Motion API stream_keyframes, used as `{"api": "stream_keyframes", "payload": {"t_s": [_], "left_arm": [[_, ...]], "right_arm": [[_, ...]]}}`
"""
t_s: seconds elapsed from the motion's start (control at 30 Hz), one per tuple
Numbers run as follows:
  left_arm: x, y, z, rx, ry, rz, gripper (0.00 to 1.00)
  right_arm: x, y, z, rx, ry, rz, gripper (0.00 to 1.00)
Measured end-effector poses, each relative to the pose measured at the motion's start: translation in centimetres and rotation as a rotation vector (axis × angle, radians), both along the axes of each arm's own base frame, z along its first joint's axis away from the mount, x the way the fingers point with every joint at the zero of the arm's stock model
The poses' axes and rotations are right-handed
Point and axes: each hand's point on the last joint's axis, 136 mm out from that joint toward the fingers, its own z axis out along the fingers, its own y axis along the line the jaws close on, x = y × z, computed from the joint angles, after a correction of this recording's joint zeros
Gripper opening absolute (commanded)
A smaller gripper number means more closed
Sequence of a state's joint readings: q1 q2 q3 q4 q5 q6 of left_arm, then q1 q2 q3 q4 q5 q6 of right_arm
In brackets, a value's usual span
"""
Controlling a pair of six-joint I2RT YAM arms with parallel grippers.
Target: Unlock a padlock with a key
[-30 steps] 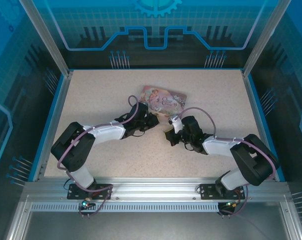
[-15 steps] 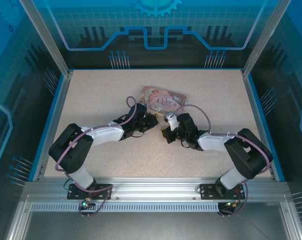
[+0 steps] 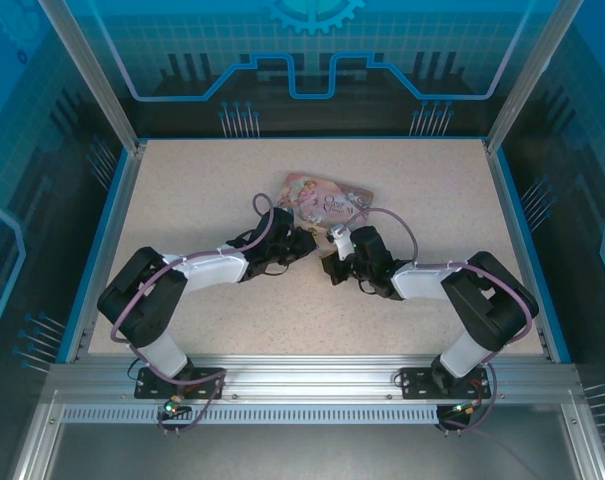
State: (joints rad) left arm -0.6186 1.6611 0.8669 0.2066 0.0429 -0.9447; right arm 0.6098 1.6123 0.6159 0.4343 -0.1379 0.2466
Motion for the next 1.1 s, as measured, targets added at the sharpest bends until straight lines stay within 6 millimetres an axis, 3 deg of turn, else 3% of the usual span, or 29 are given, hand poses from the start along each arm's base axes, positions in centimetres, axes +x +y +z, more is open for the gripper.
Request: {"api": "stream_keyframes", "payload": {"t_s": [1.1], "left_arm": [[0.06, -0.03, 0.16, -0.012, -0.004, 0.006, 0.02]], "right_arm": [[0.26, 0.11, 0.93, 0.026, -0.015, -0.014, 0.00]]}}
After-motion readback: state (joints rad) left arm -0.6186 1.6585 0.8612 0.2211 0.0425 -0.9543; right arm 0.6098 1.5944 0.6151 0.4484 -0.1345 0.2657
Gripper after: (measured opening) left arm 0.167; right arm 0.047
